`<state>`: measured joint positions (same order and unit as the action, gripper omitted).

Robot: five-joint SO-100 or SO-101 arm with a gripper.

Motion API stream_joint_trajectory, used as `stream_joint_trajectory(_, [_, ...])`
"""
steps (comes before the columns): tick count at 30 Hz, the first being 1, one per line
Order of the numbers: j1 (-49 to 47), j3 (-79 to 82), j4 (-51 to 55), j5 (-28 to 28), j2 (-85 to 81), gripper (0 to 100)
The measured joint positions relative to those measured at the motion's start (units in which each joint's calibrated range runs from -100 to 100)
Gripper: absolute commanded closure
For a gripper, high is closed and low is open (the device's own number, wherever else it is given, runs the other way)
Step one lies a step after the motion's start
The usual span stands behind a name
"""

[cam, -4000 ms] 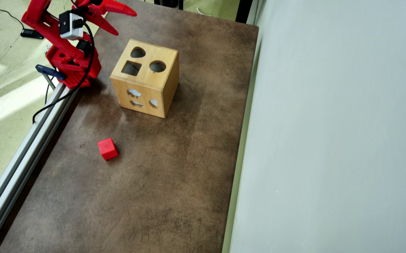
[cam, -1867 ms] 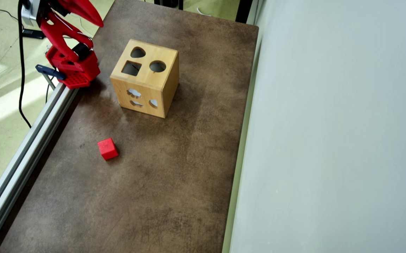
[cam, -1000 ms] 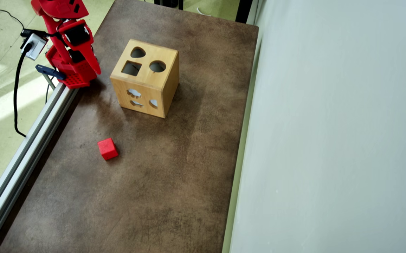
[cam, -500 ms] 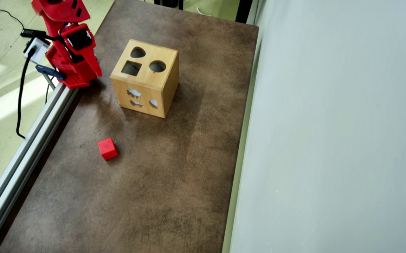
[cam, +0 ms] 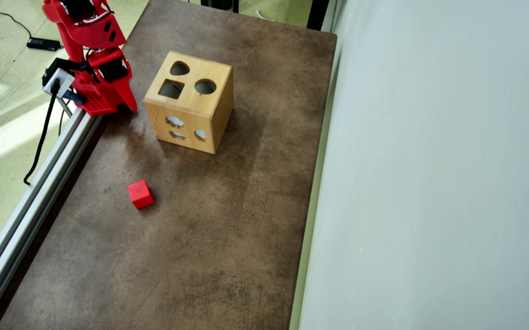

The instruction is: Pick and place the red cube on the square hole

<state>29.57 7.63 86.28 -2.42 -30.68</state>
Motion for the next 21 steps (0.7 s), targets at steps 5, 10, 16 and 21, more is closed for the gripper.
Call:
stream_joint_trajectory(5, [0.0,0.0,0.0,0.0,0.1,67])
stream_joint_trajectory(10, [0.0,0.0,0.0,0.0,0.1,66])
stream_joint_trajectory(16, [0.0,0.0,0.0,0.0,0.1,66])
stream_joint_trajectory(21, [0.0,0.0,0.0,0.0,0.1,66])
